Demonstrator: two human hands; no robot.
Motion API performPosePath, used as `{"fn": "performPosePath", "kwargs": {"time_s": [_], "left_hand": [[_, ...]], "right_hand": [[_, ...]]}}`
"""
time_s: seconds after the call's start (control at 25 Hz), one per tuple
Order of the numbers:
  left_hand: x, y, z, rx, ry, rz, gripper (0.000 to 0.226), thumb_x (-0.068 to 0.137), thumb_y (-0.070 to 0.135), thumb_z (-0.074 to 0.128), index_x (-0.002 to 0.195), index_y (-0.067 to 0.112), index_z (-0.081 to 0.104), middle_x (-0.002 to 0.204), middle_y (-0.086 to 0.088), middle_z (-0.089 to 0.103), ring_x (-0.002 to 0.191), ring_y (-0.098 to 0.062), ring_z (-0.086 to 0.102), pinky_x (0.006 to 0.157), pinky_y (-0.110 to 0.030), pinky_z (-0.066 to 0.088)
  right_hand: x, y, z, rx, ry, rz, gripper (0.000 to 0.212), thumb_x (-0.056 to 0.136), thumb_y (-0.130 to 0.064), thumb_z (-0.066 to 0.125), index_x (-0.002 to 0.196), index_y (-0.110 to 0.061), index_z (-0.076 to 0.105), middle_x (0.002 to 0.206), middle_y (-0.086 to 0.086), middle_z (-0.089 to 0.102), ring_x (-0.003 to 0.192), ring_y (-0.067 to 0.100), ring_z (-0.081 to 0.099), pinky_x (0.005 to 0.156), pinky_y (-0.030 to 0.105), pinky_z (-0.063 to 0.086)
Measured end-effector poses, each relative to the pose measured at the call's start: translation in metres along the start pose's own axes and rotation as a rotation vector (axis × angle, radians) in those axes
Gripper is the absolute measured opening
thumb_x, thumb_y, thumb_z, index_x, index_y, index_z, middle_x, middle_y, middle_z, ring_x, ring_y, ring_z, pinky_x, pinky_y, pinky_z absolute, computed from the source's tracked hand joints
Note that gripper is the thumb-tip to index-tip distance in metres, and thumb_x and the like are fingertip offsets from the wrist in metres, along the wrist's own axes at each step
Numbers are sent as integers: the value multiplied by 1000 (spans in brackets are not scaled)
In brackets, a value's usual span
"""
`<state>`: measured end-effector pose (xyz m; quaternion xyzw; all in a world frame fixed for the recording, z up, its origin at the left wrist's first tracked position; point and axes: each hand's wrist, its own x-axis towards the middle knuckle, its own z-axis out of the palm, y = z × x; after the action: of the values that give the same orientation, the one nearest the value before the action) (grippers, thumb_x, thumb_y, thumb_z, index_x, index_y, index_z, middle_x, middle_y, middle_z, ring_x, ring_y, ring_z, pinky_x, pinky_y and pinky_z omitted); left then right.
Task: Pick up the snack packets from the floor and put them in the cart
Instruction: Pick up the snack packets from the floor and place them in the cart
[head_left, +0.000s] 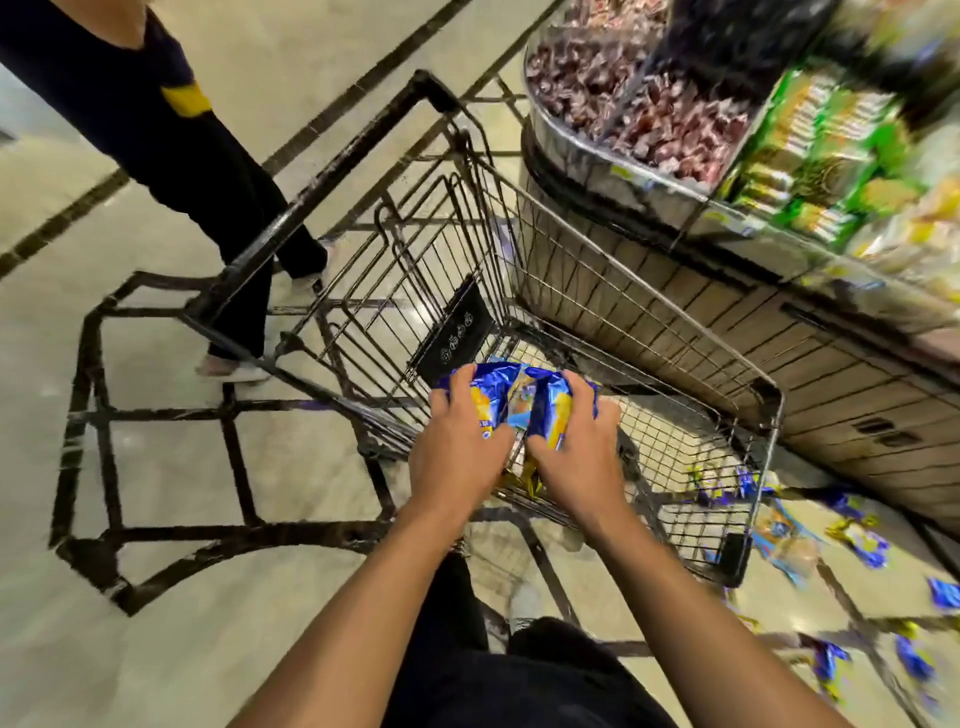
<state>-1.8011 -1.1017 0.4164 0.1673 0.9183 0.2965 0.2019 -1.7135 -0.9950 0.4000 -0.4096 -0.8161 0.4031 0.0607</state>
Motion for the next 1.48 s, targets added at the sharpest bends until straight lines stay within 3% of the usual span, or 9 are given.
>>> {"fn": "performPosePath", "kwargs": {"time_s": [0.28,0.56,0.68,0.84,1.08,1.2,1.28,1.4,1.48], "left_hand": [[80,26,1,42,-146,143,75,84,40,65,145,35,22,130,-3,43,101,-29,62,83,-46,54],[117,53,42,101,-292,185,78,83,40,67,146,35,21,137,-4,41,107,-30,61,84,-46,53],[130,62,76,130,-329,151,82,83,38,65,149,33,16,142,-4,39,110,-32,60,88,-48,51],[159,69,137,79,-353,93,84,80,31,68,148,28,18,142,-8,43,118,-35,56,93,-49,49],[199,46,243,131,-351,-25,82,84,28,70,149,27,21,145,-1,33,129,-22,42,101,-44,39],[217,18,288,177,-330,-6,82,82,25,72,148,21,25,141,-6,33,131,-23,31,105,-35,29],[230,-3,316,198,-371,-12,83,82,28,69,149,22,23,141,-9,32,133,-27,28,109,-40,27],[237,-30,352,219,-415,-27,84,83,36,65,151,27,17,140,-6,36,128,-31,42,106,-50,38],[239,-41,368,250,-421,-16,87,83,38,67,152,27,15,145,-7,34,134,-30,38,109,-54,36]], "right_hand": [[47,-5,0,-26,126,155,82,75,-28,68,144,-43,26,119,1,34,102,26,53,85,38,50],[82,27,-10,31,174,268,85,74,-28,68,145,-42,24,126,4,35,111,25,49,86,37,49],[100,52,-10,46,148,320,86,76,-26,69,147,-40,23,134,7,33,118,25,44,92,36,46],[135,102,-5,14,91,363,86,78,-27,68,147,-41,19,134,3,28,116,24,46,88,34,47],[195,188,35,55,94,391,87,78,-32,71,148,-38,19,125,2,30,105,24,53,82,37,54],[219,230,67,26,37,460,90,78,-38,72,144,-44,12,142,8,26,124,29,46,88,40,52],[228,258,87,-9,-17,471,89,79,-40,71,143,-47,8,149,12,22,131,31,43,93,42,50],[231,289,107,-3,-28,504,88,80,-45,70,144,-46,10,146,11,25,130,32,44,97,44,49],[233,304,117,-17,-19,520,87,81,-48,70,145,-46,12,143,10,27,127,32,46,95,44,50]]}}
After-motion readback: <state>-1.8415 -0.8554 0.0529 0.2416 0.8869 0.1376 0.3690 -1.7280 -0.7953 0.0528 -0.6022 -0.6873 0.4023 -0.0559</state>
